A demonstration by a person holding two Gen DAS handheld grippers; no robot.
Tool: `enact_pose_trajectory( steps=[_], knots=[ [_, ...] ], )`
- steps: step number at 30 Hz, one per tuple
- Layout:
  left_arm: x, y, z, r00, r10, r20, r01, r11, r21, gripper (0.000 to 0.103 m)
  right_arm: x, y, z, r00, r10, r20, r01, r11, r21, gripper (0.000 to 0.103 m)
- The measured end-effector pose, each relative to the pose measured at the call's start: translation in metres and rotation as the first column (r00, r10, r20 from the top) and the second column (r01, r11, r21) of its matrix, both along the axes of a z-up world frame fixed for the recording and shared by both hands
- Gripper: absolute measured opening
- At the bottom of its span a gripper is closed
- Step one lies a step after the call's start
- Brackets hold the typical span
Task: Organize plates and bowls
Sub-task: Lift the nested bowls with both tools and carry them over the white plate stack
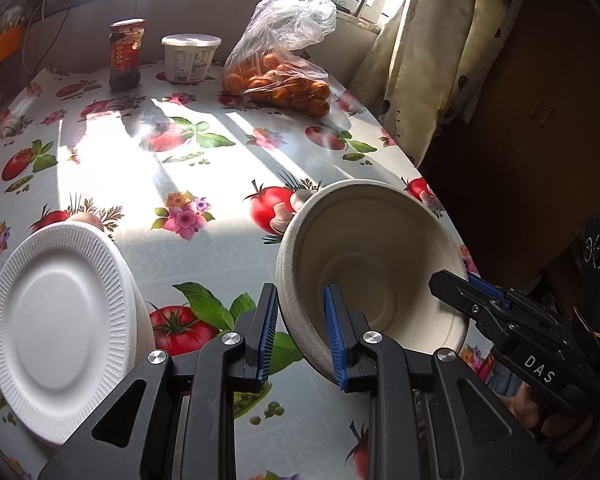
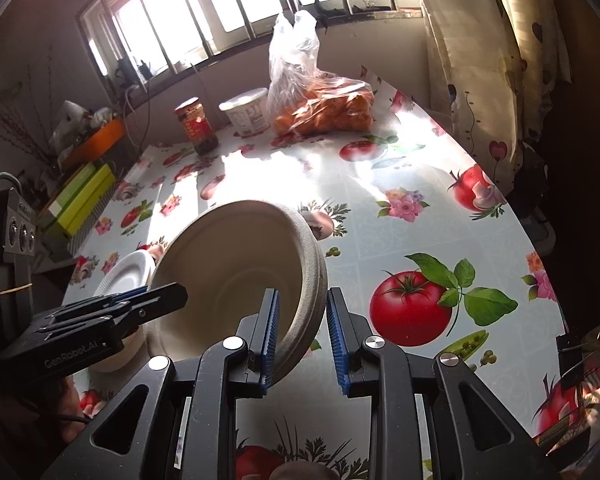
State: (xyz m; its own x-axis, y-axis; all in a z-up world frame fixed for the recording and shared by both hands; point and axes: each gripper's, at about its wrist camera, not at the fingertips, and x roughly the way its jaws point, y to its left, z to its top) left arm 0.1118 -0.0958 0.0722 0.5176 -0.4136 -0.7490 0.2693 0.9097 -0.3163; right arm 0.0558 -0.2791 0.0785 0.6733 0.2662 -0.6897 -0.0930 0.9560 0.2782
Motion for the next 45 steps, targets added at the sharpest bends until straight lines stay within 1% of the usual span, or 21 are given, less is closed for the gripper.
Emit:
enact_pose_trajectory(
  steps=[10, 24, 35, 42, 45],
  knots=[
    [-0.004, 0.033, 0.005, 0.998, 0.059, 0.012, -0.059, 0.998, 0.017, 0.025, 0.01, 0.033, 0.004, 0.998, 0.069, 0.005, -0.069, 0.998, -0.01, 0.023],
    [-0.01, 0.079, 0.009, 0.992, 0.126, 0.024, -0.127, 0.992, 0.022, 0.025, 0.02, 0.082, 0.008, 0.989, 0.148, 0.005, -0.147, 0.989, -0.033, 0.023],
    [-0.015, 0.124, 0.009, 0.979, 0.201, 0.026, -0.202, 0.979, 0.034, 0.025, 0.03, 0.127, 0.012, 0.974, 0.226, 0.01, -0.225, 0.974, -0.03, 0.023],
    [-0.019, 0.153, 0.012, 0.967, 0.254, 0.032, -0.255, 0.966, 0.043, 0.025, 0.036, 0.157, 0.013, 0.957, 0.289, 0.008, -0.289, 0.957, -0.029, 0.023],
    [-0.021, 0.165, 0.011, 0.961, 0.276, 0.028, -0.277, 0.96, 0.044, 0.025, 0.04, 0.168, 0.011, 0.951, 0.31, -0.004, -0.31, 0.951, -0.015, 0.023]
  ],
)
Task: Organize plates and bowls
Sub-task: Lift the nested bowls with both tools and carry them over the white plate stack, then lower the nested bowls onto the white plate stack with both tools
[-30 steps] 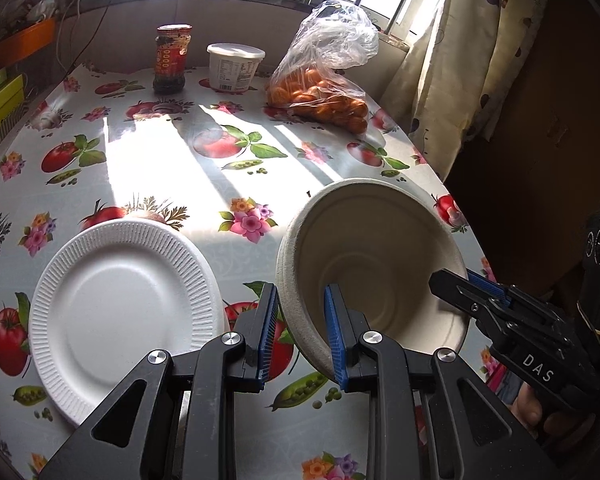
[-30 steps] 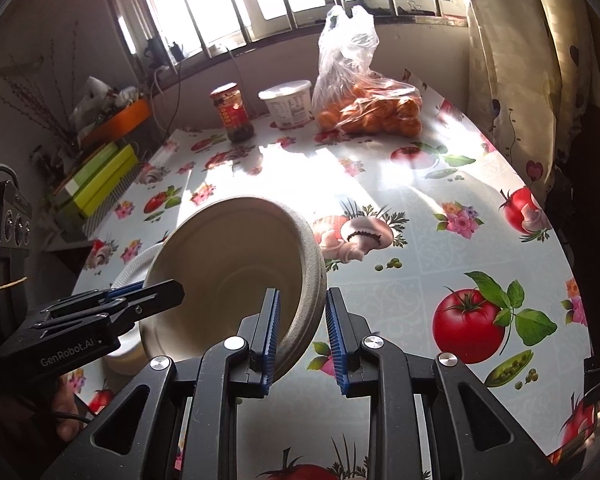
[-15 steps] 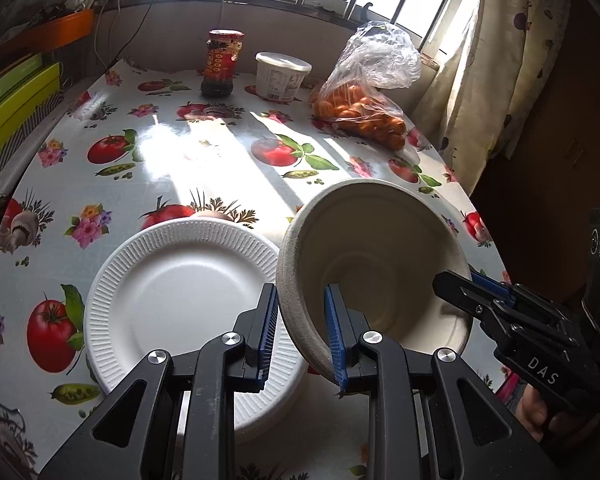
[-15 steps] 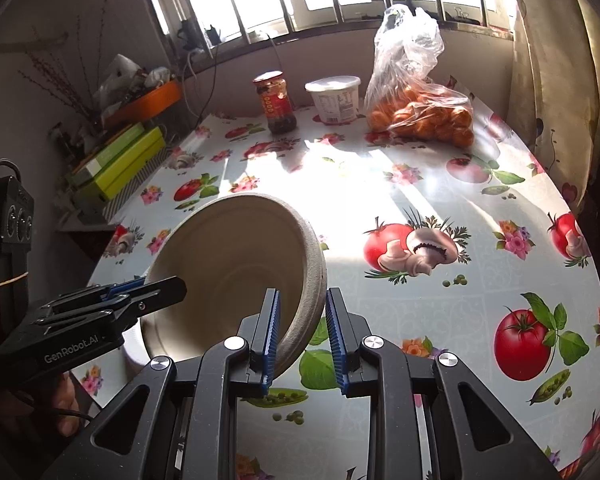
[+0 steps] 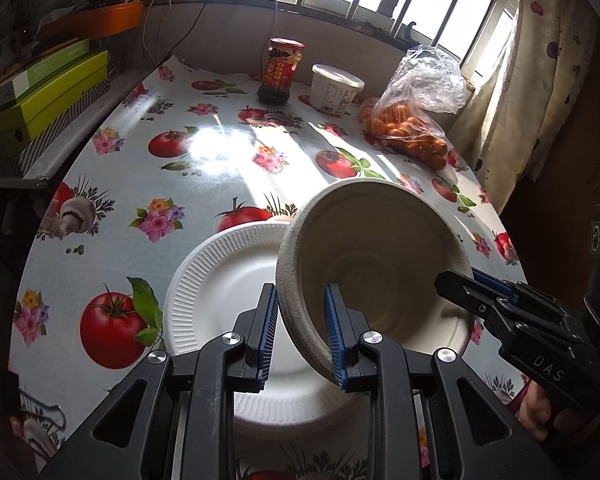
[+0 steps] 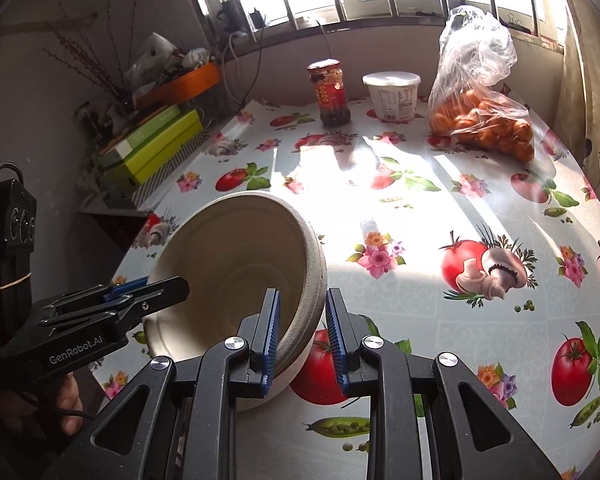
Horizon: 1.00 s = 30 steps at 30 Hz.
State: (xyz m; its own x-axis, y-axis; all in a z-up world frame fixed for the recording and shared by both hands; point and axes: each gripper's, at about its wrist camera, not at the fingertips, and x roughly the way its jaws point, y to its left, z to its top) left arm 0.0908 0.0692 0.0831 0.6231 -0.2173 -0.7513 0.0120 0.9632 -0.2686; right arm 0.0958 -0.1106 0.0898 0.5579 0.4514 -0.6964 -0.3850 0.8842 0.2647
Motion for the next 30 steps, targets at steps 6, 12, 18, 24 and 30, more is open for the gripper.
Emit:
enact_pose_trajectory(
  steps=[6, 12, 18, 24, 30],
  knots=[
    [-0.002, 0.02, -0.004, 0.999, 0.044, -0.01, -0.044, 0.999, -0.007, 0.025, 0.005, 0.02, -0.004, 0.999, 0.044, -0.018, -0.044, 0.999, -0.001, 0.023],
    [-0.002, 0.033, -0.009, 0.997, 0.078, -0.027, -0.078, 0.997, 0.003, 0.025, 0.01, 0.035, -0.009, 0.997, 0.074, -0.039, -0.074, 0.997, 0.007, 0.023],
    [-0.001, 0.038, -0.016, 0.995, 0.092, -0.046, -0.092, 0.996, 0.004, 0.025, 0.015, 0.042, -0.015, 0.995, 0.084, -0.06, -0.084, 0.996, 0.004, 0.023],
    [0.002, 0.038, -0.02, 0.994, 0.09, -0.06, -0.09, 0.996, -0.001, 0.025, 0.021, 0.041, -0.023, 0.993, 0.077, -0.089, -0.077, 0.997, 0.009, 0.025],
    [0.004, 0.038, -0.022, 0.994, 0.089, -0.065, -0.09, 0.996, -0.005, 0.025, 0.022, 0.04, -0.025, 0.993, 0.072, -0.097, -0.072, 0.997, 0.009, 0.025]
  ],
)
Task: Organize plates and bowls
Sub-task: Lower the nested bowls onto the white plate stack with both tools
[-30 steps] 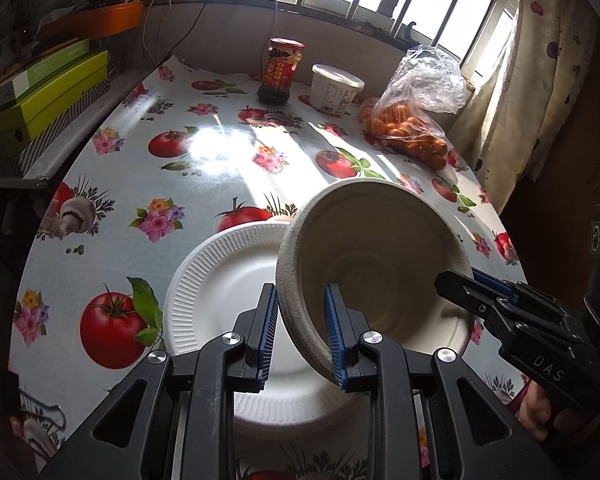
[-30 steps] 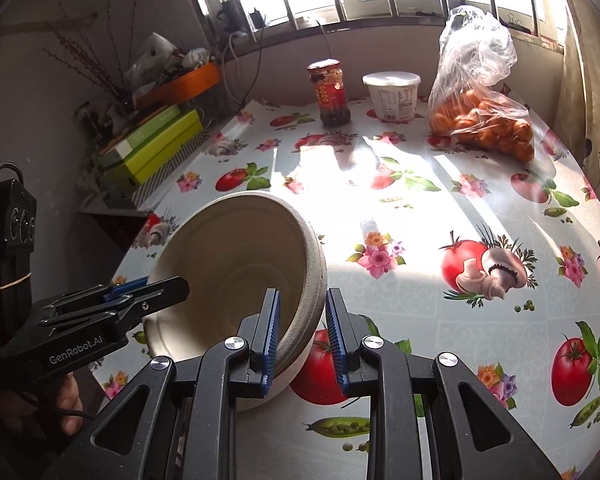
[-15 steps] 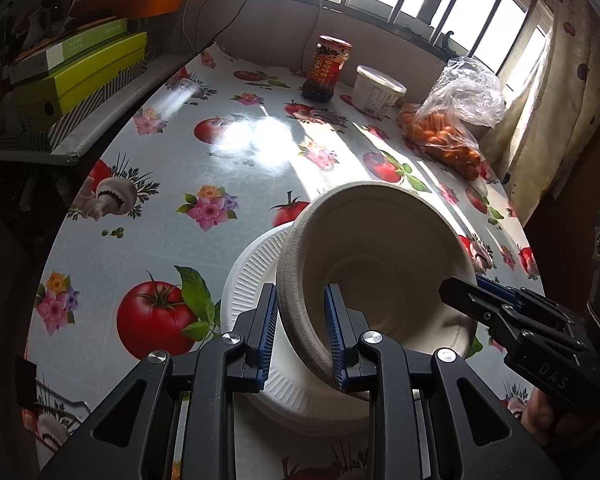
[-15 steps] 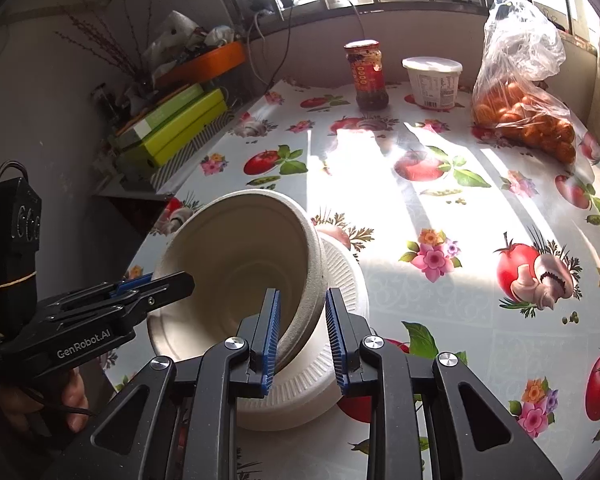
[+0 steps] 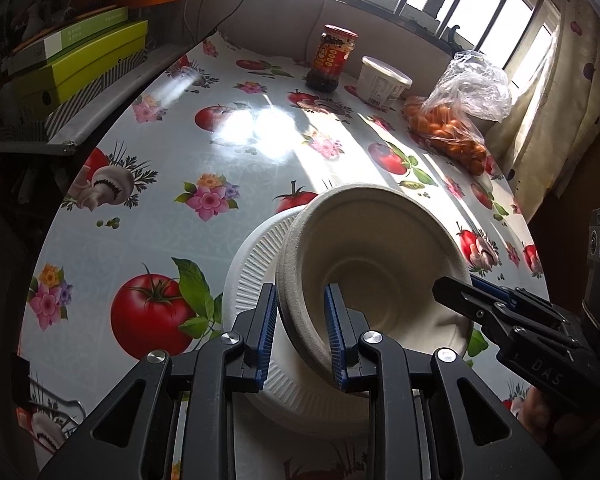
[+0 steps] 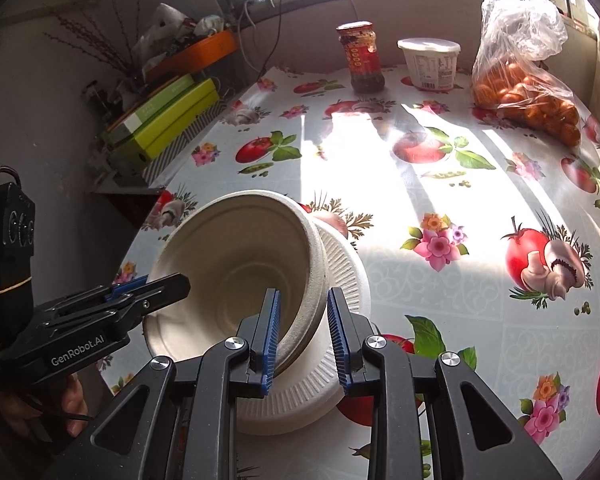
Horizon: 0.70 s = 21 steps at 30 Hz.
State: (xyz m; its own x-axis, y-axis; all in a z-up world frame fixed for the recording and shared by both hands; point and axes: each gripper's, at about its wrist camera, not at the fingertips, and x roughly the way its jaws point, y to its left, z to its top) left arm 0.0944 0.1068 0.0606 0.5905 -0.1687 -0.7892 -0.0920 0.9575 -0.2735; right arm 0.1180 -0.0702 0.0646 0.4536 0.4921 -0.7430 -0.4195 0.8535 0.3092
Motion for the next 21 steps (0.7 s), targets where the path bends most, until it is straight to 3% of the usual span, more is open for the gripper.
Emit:
enact_pose_trajectory(
  steps=[9, 16, 21],
  knots=[
    [0.0004, 0.0009, -0.0001, 1.0, 0.003, -0.003, -0.003, 1.0, 0.0, 0.025, 0.0012, -0.0002, -0.0003, 1.0, -0.002, -0.001, 0.002, 1.0, 0.004, 0.025],
    [0.0007, -0.0026, -0.0007, 1.0, -0.001, -0.006, 0.001, 1.0, 0.022, 0.026, 0.0011, -0.0004, -0.0004, 1.0, 0.005, -0.005, -0.005, 1.0, 0.017, 0.034],
    [0.0004, -0.0052, 0.0004, 1.0, -0.003, 0.002, 0.003, 1.0, 0.025, 0.037, 0.0002, -0.0007, -0.0001, 1.0, 0.002, -0.003, -0.002, 1.0, 0.017, 0.04]
  ],
)
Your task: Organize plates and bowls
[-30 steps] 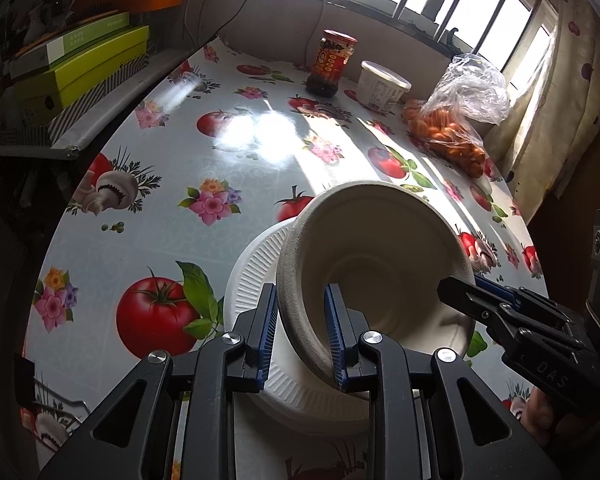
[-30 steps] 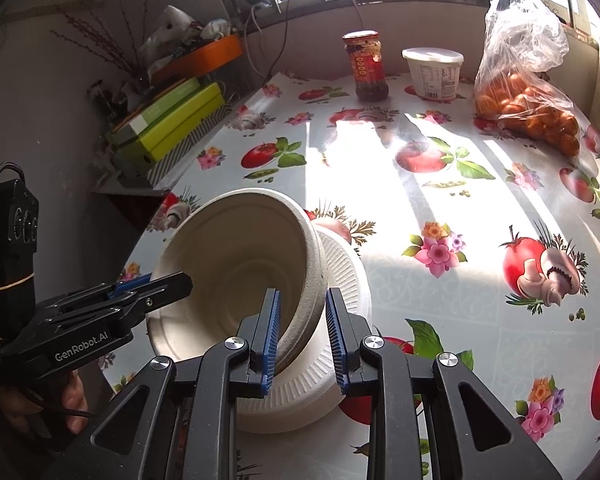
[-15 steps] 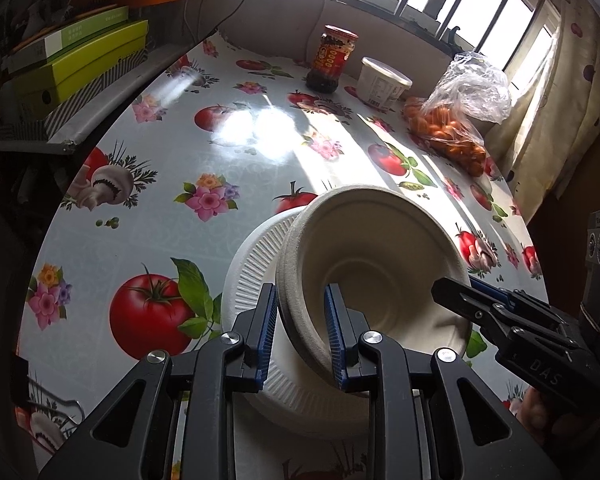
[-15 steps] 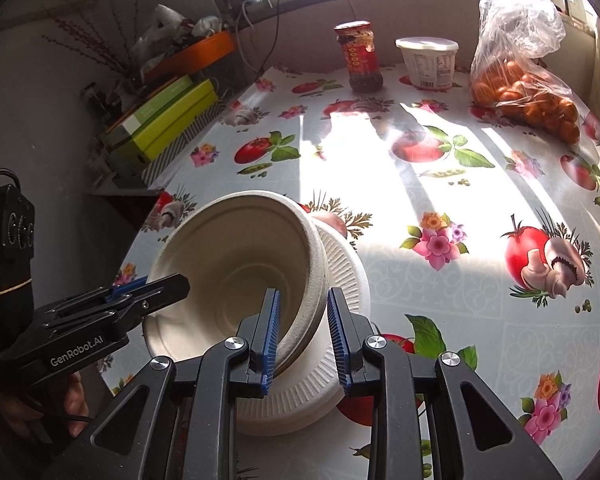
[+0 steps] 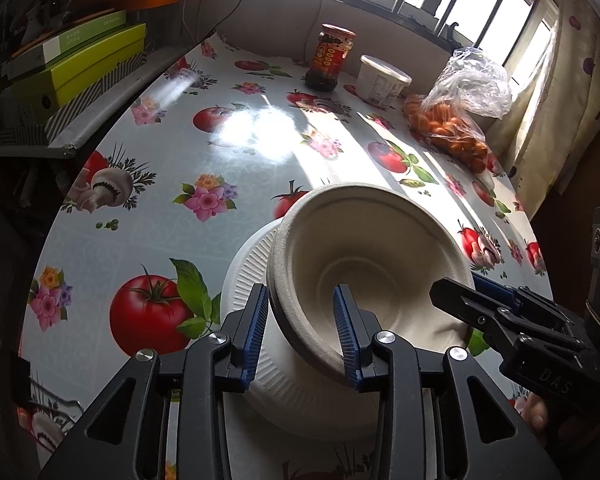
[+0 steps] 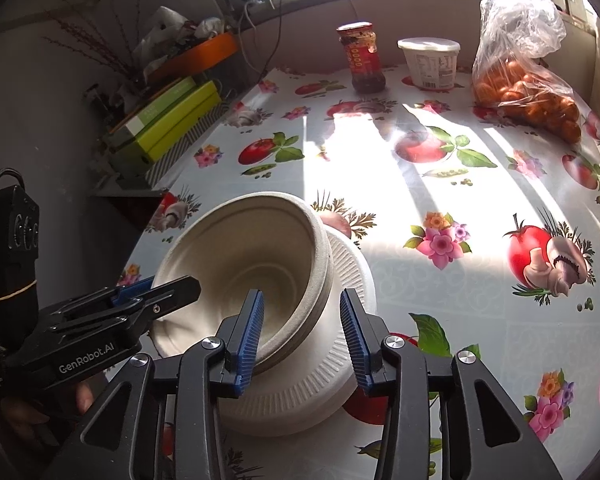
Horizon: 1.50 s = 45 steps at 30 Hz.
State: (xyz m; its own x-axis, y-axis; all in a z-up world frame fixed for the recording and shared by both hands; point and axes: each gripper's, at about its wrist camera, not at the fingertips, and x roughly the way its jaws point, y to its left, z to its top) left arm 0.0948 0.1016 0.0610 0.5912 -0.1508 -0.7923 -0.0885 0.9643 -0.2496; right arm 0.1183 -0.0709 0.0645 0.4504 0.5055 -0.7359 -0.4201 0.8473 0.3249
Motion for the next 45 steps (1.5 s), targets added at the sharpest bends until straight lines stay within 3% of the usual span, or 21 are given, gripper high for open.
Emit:
enact_pose_trajectory(
  steps=[18, 34, 45],
  knots=[
    [-0.011, -0.005, 0.012, 0.999, 0.013, 0.044, -0.015, 0.999, 0.049, 0.043, -0.011, -0.012, 0.008, 0.999, -0.017, 0.035, 0.016, 1.0, 0.024, 0.045],
    [-0.058, -0.022, 0.027, 0.991, 0.01, 0.13, -0.018, 0.998, 0.06, 0.043, -0.051, -0.038, 0.016, 0.994, -0.035, 0.107, 0.03, 0.999, 0.044, 0.047],
    [-0.089, -0.033, 0.004, 0.994, 0.005, 0.113, -0.015, 0.996, 0.088, 0.043, -0.086, -0.05, 0.005, 0.983, -0.024, 0.184, 0.025, 1.0, -0.007, 0.047]
  ],
)
